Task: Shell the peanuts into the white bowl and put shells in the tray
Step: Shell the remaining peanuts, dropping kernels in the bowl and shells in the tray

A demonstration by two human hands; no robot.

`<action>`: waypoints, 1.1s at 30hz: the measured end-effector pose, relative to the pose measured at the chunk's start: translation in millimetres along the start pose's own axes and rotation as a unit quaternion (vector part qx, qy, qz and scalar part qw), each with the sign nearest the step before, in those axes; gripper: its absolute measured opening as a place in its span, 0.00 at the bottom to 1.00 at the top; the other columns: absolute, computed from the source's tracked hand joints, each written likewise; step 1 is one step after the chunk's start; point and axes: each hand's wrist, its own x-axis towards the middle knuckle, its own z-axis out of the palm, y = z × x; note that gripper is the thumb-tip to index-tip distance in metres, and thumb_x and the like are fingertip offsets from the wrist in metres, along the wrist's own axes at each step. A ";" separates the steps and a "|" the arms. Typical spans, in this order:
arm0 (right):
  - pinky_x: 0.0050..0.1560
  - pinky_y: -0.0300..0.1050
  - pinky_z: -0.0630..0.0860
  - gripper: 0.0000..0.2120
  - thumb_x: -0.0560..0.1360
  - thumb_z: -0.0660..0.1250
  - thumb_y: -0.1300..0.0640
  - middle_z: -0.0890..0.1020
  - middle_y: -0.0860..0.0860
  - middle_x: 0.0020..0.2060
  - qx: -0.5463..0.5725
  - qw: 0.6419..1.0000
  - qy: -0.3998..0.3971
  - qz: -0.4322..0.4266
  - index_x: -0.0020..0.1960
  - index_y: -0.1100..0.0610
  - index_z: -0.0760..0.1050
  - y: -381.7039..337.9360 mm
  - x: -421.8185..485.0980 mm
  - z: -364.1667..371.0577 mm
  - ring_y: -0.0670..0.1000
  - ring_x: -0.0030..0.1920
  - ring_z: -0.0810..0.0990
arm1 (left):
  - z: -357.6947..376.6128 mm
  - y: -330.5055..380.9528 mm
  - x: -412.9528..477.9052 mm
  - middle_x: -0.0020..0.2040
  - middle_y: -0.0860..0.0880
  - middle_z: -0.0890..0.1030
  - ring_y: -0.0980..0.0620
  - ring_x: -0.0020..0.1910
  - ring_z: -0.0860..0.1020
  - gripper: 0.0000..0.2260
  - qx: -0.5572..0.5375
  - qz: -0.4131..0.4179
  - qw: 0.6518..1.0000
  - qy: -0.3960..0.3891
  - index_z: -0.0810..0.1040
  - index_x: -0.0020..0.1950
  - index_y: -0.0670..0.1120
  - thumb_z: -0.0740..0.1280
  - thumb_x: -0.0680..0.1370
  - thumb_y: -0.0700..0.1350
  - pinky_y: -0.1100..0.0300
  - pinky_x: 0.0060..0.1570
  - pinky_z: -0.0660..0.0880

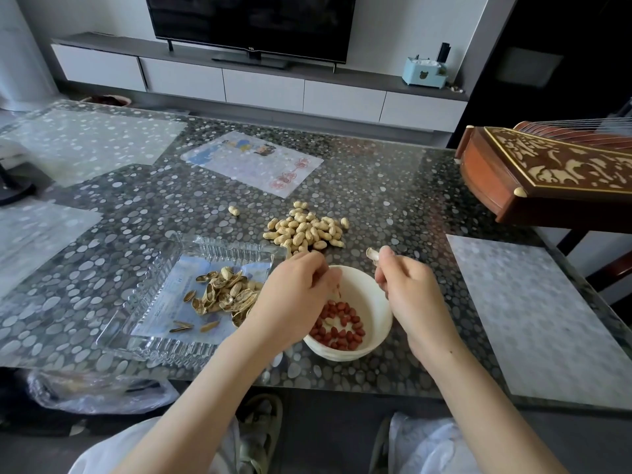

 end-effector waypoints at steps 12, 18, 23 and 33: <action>0.34 0.33 0.72 0.13 0.74 0.69 0.47 0.81 0.46 0.30 -0.027 0.994 -0.047 -0.095 0.40 0.57 0.81 0.5 -1.8 10.9 0.42 0.32 0.77 | -35.5 -26.5 9.8 0.30 0.51 0.74 0.57 0.22 0.65 0.16 0.043 -0.107 0.991 0.068 0.76 0.40 0.38 0.60 0.80 0.49 0.67 0.22 0.61; 0.37 0.35 0.74 0.06 0.72 0.72 0.50 0.82 0.44 0.34 -0.119 0.969 -0.112 -0.183 0.41 0.51 0.82 -18.6 -5.2 45.3 0.42 0.37 0.78 | -70.1 -65.7 12.2 0.31 0.44 0.74 0.47 0.29 0.69 0.13 0.189 -0.213 0.954 0.091 0.72 0.35 0.39 0.62 0.78 0.45 0.60 0.28 0.62; 0.42 0.37 0.70 0.08 0.75 0.69 0.52 0.83 0.46 0.44 -0.244 0.918 -0.156 -0.270 0.53 0.51 0.83 -32.2 -2.9 85.5 0.45 0.42 0.77 | -71.6 -72.8 10.5 0.31 0.44 0.74 0.47 0.30 0.70 0.14 0.218 -0.222 0.947 0.078 0.71 0.35 0.41 0.63 0.77 0.46 0.61 0.27 0.62; 0.44 0.45 0.78 0.08 0.74 0.66 0.64 0.83 0.52 0.39 -0.387 0.911 -0.092 -0.109 0.40 0.58 0.82 -21.6 76.7 81.0 0.54 0.43 0.81 | -76.5 -73.7 13.5 0.38 0.49 0.76 0.48 0.37 0.74 0.14 0.123 -0.195 0.953 0.195 0.73 0.60 0.44 0.62 0.79 0.51 0.57 0.37 0.68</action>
